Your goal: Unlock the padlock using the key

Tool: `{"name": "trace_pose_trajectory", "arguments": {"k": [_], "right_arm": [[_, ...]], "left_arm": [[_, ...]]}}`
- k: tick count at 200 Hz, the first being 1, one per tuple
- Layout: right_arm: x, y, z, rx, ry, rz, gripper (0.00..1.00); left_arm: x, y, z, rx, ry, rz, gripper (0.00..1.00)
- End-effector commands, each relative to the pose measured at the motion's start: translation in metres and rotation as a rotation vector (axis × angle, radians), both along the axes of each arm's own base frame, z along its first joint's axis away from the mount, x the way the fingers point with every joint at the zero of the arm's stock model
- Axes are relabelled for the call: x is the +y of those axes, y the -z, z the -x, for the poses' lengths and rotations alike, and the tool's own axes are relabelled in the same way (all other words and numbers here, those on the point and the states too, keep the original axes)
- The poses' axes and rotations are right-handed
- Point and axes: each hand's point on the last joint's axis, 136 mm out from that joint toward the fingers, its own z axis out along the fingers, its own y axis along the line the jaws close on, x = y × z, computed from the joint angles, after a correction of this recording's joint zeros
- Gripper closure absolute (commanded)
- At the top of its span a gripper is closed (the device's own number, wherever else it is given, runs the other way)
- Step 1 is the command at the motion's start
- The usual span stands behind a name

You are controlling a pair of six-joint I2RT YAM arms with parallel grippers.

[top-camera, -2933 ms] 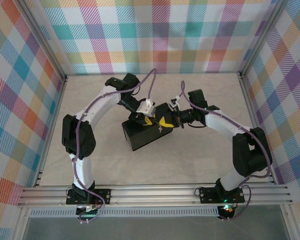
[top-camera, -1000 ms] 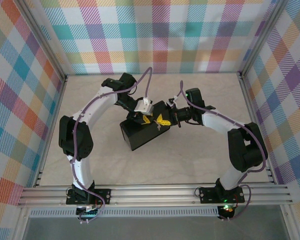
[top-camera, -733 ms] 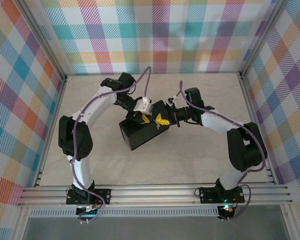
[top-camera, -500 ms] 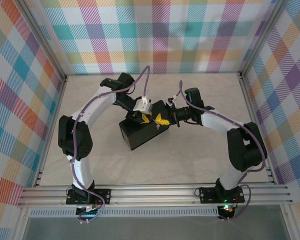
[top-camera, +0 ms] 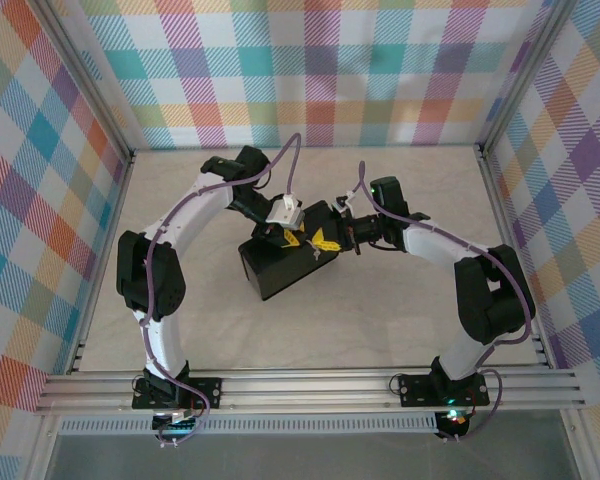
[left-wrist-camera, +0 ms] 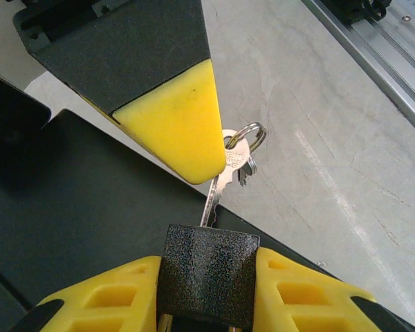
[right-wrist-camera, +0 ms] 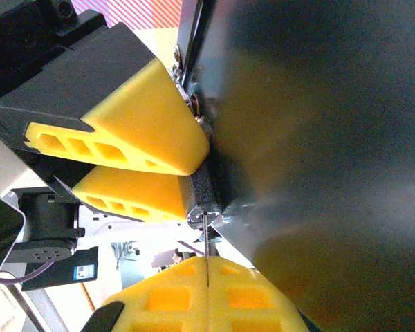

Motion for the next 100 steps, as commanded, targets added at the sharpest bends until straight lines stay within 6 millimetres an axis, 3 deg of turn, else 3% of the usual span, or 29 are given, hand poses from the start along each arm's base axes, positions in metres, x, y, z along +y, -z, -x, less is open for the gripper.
{"name": "trace_pose_trajectory", "arguments": {"k": [1,64,100], "right_arm": [[0.004,-0.004,0.012,0.022,-0.072,-0.033,1.00],[0.010,-0.012,-0.001,-0.034,-0.083,-0.018,1.00],[0.022,-0.008,0.004,-0.034,-0.111,-0.001,1.00]], "left_arm": [[-0.003,0.008,0.009,0.018,0.057,0.000,0.70],[-0.005,0.006,0.014,0.039,0.075,0.015,0.70],[-0.009,0.008,0.007,0.046,0.048,0.021,0.69]]}}
